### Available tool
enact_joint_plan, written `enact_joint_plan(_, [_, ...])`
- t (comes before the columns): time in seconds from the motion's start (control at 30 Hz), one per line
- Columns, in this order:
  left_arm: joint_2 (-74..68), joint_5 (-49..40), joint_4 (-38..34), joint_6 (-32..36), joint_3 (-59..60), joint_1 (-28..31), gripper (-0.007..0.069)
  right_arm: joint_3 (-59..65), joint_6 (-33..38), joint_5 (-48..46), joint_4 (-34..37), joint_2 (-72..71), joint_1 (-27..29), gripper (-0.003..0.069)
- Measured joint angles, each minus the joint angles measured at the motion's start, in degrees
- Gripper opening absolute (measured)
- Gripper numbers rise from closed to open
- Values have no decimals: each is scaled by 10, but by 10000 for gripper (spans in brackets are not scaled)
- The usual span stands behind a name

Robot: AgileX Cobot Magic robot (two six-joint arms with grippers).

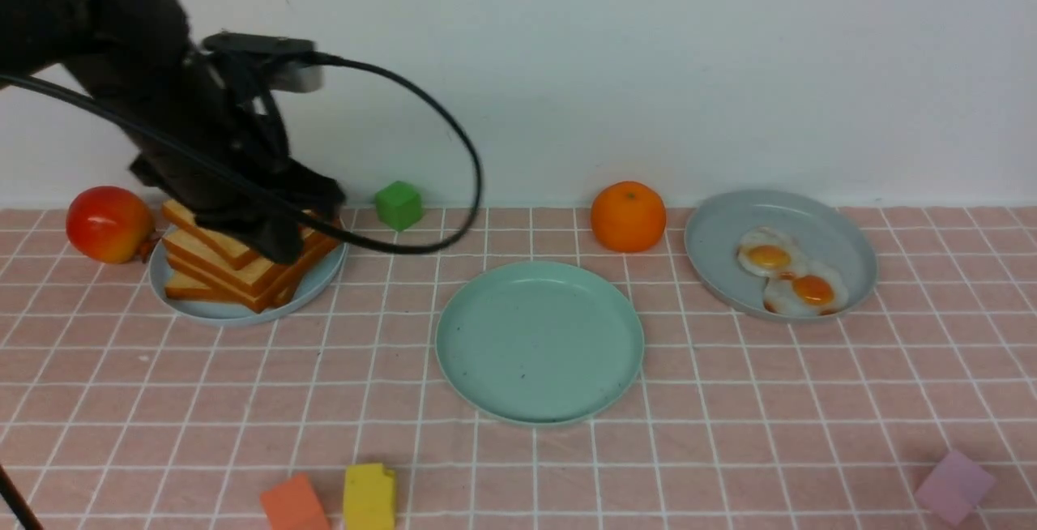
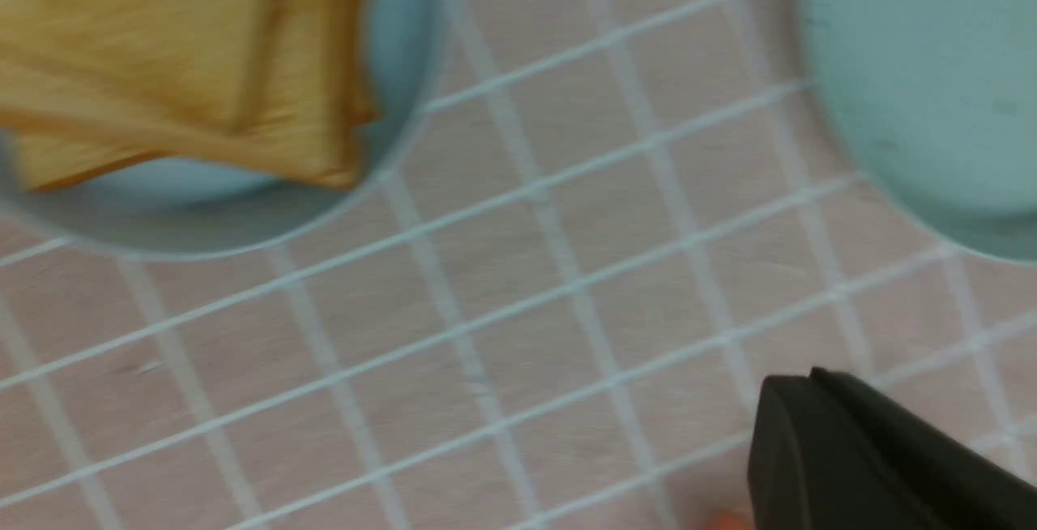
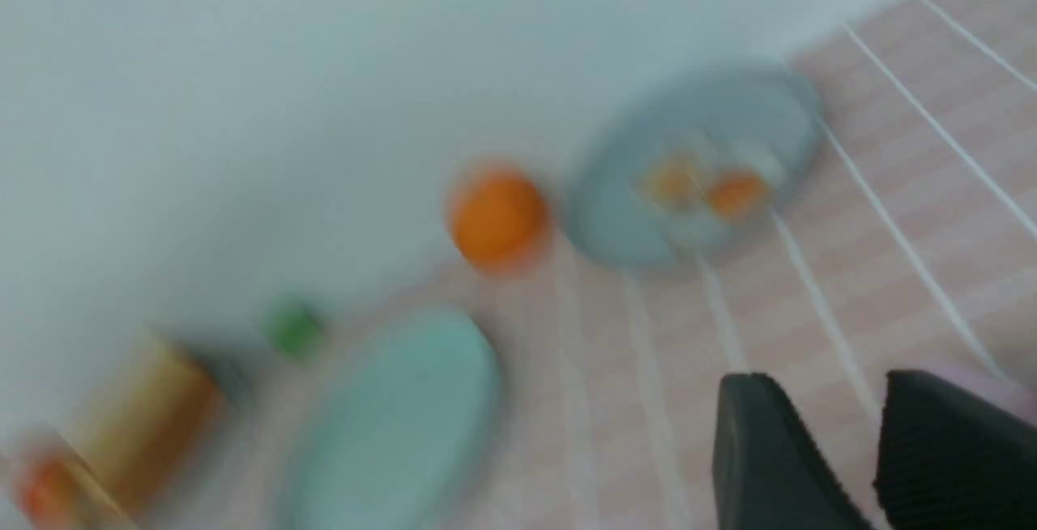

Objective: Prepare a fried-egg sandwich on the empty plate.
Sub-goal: Use the left arm to grab a slice of bread

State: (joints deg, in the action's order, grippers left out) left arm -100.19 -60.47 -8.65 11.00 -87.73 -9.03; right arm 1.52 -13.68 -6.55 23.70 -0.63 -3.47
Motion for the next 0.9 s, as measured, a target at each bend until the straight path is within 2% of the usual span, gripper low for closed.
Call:
enact_joint_plan(0.07, [-9,11,3,2,-2,18,-13,-2,-11,40,36,0,-2,236])
enact_joint_plan(0.17, [-28,19,15,2,-16,29,-13,-51,0,-3,49,9,-14,194])
enact_joint_plan(0.23, [-48,14,28,-3,-42,29,-13,-133,33,-79,29,45,-29,141])
enact_joint_plan(0.27, [-68,4,40,-5,-66,29,-13,-202,66,-158,5,82,-40,102])
enact_joint_plan(0.3, [-71,2,41,-7,-75,29,-13,-213,71,-170,5,88,-41,102])
enact_joint_plan(0.4, [-126,-32,62,-9,-153,29,-13,-362,137,-371,-56,183,-54,23])
enact_joint_plan(0.5, [-174,-56,70,-1,-209,29,-2,-445,184,-485,-90,242,-56,1])
enact_joint_plan(0.67, [-217,-57,82,28,-252,29,108,-486,213,-540,-102,266,-56,0])
enact_joint_plan(0.8, [-234,-21,120,36,-255,29,270,-487,215,-541,-111,266,-56,0])
enact_joint_plan(0.87, [-241,-7,136,36,-255,29,335,-487,215,-537,-111,266,-56,0])
enact_joint_plan(0.9, [-243,-4,138,36,-255,29,341,-487,215,-537,-111,266,-56,0])
